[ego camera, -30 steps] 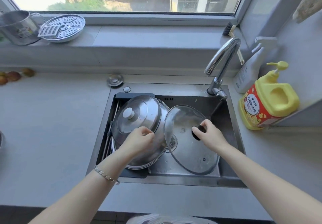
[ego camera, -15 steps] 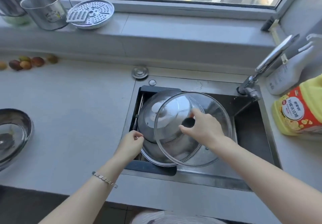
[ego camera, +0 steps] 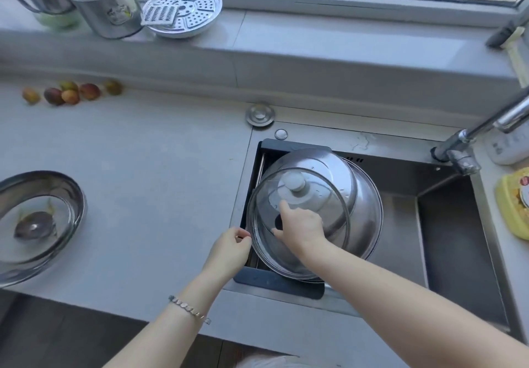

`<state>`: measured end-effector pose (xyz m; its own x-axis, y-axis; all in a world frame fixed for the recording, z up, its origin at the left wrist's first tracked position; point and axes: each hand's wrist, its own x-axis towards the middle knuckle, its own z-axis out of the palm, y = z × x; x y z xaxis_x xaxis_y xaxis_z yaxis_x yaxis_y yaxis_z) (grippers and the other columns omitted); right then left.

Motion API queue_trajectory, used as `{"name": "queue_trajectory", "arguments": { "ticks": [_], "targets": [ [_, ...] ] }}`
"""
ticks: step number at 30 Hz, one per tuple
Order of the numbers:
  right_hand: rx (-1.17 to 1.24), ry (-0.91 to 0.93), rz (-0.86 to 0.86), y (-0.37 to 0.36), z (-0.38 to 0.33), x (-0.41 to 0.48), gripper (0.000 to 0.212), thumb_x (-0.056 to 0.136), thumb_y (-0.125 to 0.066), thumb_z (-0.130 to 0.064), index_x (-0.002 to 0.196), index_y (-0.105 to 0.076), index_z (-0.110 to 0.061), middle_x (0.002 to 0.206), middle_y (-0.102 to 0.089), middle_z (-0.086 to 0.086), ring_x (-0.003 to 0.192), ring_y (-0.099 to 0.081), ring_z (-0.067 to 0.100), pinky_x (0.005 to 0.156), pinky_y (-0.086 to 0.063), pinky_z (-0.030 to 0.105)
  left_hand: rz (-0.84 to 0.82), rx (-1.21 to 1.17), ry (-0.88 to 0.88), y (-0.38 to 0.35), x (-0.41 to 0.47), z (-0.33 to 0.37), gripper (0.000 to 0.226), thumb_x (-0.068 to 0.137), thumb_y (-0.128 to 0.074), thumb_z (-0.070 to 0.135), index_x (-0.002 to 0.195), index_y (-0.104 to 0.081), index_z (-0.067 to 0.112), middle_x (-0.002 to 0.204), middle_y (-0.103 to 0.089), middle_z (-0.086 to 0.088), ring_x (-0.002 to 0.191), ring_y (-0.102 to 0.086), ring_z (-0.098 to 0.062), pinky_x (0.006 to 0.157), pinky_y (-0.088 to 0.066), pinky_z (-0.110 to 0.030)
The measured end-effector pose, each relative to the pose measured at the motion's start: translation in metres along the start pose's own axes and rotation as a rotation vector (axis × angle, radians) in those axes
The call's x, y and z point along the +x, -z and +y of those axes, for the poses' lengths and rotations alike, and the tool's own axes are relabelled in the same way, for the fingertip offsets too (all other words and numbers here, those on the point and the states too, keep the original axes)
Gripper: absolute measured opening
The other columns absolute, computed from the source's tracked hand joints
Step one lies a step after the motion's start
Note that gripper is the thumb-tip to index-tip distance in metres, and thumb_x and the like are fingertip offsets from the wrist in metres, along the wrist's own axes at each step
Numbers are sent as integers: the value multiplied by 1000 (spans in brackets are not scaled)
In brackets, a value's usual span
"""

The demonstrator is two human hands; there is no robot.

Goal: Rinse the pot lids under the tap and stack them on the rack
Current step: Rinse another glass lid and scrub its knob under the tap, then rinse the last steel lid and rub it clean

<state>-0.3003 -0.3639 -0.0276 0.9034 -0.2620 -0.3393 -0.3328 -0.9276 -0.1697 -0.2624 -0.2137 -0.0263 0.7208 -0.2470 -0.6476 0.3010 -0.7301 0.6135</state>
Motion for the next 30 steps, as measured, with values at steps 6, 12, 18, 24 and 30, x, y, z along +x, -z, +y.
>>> {"name": "queue_trajectory", "arguments": {
  "ticks": [6,12,18,24,30],
  "targets": [
    [61,-29,-84,0,1,5,39,91,-52,-40,115,-37,-11,103,-64,11,94,-61,32,63,-38,32,-14,19,-3,-1,2,-2,13,88,-46,16,94,-56,21,91,-61,-1,95,-62,-22,86,-52,-38],
    [207,15,-239,15,15,0,46,90,-55,-32,127,-36,-13,112,-59,15,100,-58,34,77,-46,38,-2,53,-6,-3,5,1,15,90,-43,18,100,-54,19,93,-62,-3,86,-61,-19,77,-50,-33],
    [283,69,-221,39,28,-2,26,89,-50,-29,112,-54,-16,106,-64,6,97,-58,26,75,-44,32,35,65,16,-7,7,17,15,89,-46,19,82,-59,16,84,-64,-5,82,-61,-22,74,-50,-33],
    [424,198,-266,64,16,12,15,91,-48,-29,98,-58,-21,93,-67,-1,84,-63,18,76,-53,33,146,-264,128,16,-1,27,23,92,-50,15,70,-51,10,76,-65,-5,75,-64,-18,68,-50,-28],
    [395,291,-244,84,-34,28,16,89,-48,-26,97,-60,-22,81,-68,-3,76,-65,17,72,-54,33,364,-691,234,75,6,7,5,94,-47,11,95,-49,7,87,-61,-10,71,-63,-19,65,-51,-28]
  ]
}}
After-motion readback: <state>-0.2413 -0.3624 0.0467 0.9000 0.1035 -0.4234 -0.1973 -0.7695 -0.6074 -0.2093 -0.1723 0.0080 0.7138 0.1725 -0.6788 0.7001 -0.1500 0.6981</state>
